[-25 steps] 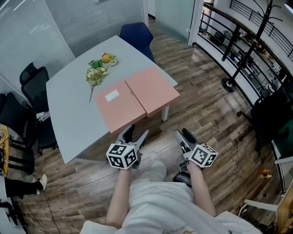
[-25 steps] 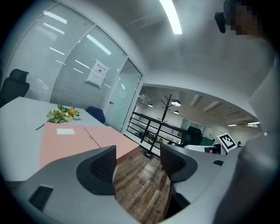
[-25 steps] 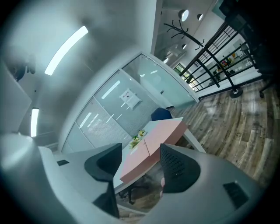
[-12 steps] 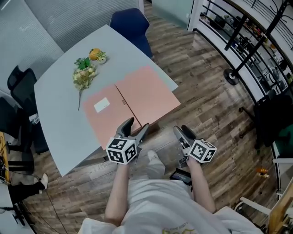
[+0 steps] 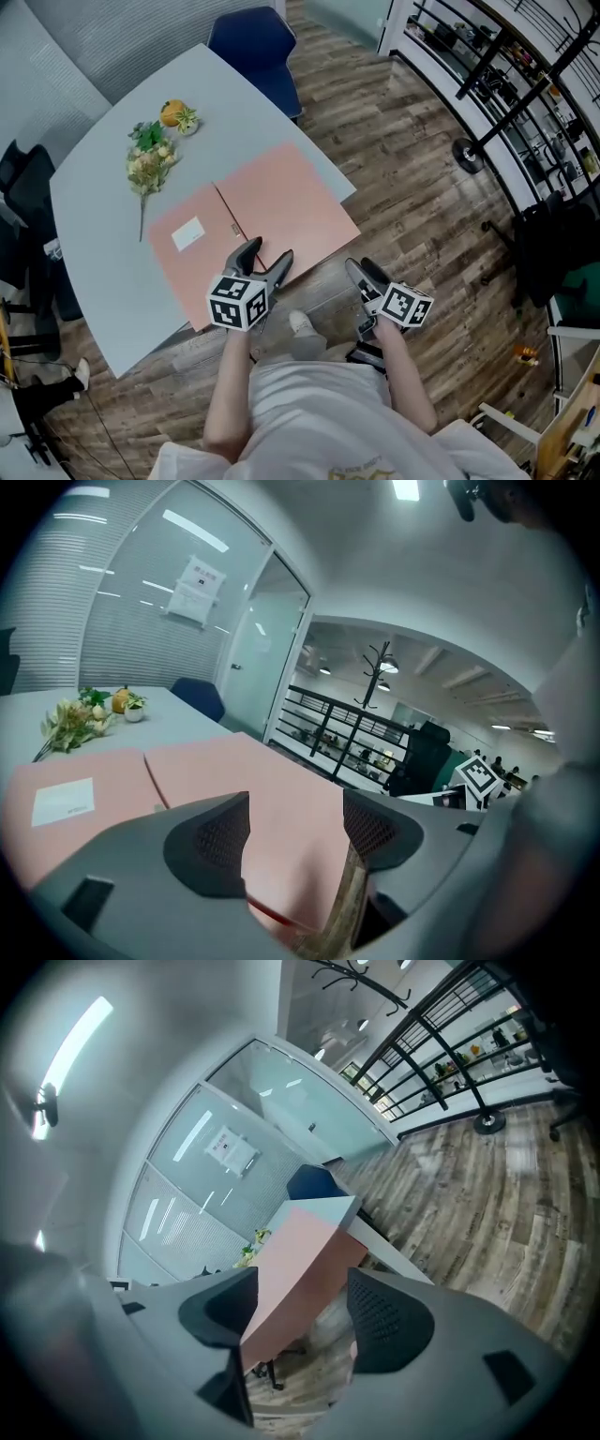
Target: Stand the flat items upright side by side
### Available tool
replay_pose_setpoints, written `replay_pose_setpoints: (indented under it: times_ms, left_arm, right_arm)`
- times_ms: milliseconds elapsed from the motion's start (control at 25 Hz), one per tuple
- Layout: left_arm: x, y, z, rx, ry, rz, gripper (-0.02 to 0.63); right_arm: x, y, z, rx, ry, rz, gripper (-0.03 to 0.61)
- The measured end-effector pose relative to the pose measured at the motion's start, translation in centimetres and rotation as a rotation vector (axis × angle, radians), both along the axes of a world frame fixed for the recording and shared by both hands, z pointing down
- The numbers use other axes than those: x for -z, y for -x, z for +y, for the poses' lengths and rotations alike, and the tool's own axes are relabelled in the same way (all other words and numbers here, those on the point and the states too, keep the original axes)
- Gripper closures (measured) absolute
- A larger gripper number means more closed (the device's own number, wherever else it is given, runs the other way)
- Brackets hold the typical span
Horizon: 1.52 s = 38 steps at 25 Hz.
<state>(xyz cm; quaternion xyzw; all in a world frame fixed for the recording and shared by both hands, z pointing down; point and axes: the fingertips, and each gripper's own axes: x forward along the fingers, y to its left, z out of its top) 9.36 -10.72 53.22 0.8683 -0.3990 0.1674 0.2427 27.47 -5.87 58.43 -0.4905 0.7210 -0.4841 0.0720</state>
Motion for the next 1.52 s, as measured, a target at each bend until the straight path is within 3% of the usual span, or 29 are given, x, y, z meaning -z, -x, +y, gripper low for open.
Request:
replay_pose_setpoints:
  times_ms: [480, 920, 1200, 1520]
  left_arm:
    - [-3.3, -2.6, -1.7, -0.036, 0.049, -0.121, 0.316]
    - [-6.0, -2.2, -2.8, -0.03, 0.08, -0.233, 0.316]
    - [-7.3, -1.2, -3.0, -0.067, 0.051, -0.381, 0.316]
    - [-7.8, -1.0, -2.8, -0.078, 0.075, -0.382, 0.316]
  right_arm:
    - [-2.1, -1.6, -3.7, -0.005, 0.04, -0.121, 0.262]
    - [-5.3, 0.7, -6.0, 0.066, 0.103, -0.183, 0.247]
    - [-6.1, 1.4, -6.5, 0.026, 0.134, -0.286, 0.236]
    - [-6.3, 2.0, -7.2, 0.016, 0.142, -0.319, 0.238]
